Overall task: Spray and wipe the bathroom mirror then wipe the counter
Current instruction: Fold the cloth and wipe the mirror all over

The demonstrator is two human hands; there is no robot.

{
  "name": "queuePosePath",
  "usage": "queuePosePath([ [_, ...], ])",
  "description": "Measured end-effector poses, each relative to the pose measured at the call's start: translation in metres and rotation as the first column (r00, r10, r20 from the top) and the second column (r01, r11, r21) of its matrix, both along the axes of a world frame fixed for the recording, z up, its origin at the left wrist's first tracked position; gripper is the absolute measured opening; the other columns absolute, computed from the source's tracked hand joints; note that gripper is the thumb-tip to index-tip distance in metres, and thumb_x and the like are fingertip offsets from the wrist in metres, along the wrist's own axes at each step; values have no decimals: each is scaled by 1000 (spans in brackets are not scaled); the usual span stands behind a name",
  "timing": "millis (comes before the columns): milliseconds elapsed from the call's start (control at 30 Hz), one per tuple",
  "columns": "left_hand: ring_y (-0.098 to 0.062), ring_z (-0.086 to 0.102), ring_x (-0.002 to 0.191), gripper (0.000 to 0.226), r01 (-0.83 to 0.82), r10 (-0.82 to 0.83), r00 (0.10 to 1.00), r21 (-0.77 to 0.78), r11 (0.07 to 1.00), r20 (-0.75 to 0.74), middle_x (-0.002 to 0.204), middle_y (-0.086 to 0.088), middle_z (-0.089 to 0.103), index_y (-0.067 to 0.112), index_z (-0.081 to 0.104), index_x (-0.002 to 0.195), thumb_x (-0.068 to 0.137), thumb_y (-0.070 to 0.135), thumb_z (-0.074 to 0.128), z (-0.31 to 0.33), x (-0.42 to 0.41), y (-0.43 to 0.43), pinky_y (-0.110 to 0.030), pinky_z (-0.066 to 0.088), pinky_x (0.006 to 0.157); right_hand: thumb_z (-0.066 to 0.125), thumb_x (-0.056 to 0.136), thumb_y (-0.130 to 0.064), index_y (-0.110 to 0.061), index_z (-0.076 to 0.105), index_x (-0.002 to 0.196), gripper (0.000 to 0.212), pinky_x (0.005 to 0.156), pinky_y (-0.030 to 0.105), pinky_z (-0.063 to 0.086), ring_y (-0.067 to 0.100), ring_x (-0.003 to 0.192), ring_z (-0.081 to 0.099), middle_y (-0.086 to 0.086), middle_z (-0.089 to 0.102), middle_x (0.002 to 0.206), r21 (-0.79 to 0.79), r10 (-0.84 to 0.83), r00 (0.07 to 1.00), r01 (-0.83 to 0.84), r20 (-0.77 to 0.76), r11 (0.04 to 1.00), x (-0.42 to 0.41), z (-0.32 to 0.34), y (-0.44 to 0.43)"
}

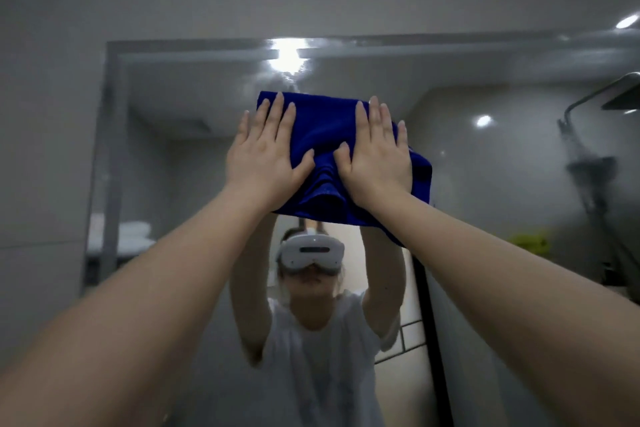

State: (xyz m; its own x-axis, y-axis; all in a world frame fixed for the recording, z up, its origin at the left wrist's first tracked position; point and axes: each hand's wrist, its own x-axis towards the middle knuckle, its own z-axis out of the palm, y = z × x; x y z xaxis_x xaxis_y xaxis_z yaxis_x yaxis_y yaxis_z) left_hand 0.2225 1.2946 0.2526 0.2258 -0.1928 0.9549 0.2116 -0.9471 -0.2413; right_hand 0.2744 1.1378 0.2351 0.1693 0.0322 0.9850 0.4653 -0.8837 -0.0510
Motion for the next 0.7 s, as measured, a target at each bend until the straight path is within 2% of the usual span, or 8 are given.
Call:
queuePosePath([
  [167, -18, -7, 147, 74, 36, -31, 998, -106, 994, 50, 160, -5, -5, 15, 0, 152, 93, 53, 22, -18, -28, 101, -34, -8, 118, 25, 98, -42, -11, 5, 154, 67, 120, 41, -3, 20, 149, -2, 10, 0, 162, -86, 27, 999, -24, 41, 996, -30, 3, 100],
  [333, -19, -6, 147, 74, 59, -46, 995, -169, 984, 85, 161, -5, -4, 14, 2, 152, 93, 53, 21, -34, -46, 163, -34, -5, 117, 23, 98, -42, -12, 4, 154, 67, 120, 41, -3, 21, 149, -2, 10, 2, 162, -117, 27, 998, -21, 55, 993, -46, 1, 166],
  [700, -23, -3, 147, 74, 120, -102, 990, -183, 976, 102, 160, -10, -1, 10, 4, 152, 94, 50, 28, -69, -42, 167, -35, -2, 119, 23, 99, -41, -14, -1, 154, 66, 119, 40, -5, 19, 149, -3, 8, -4, 162, -154, -16, 999, 23, 45, 988, -47, -34, 169],
])
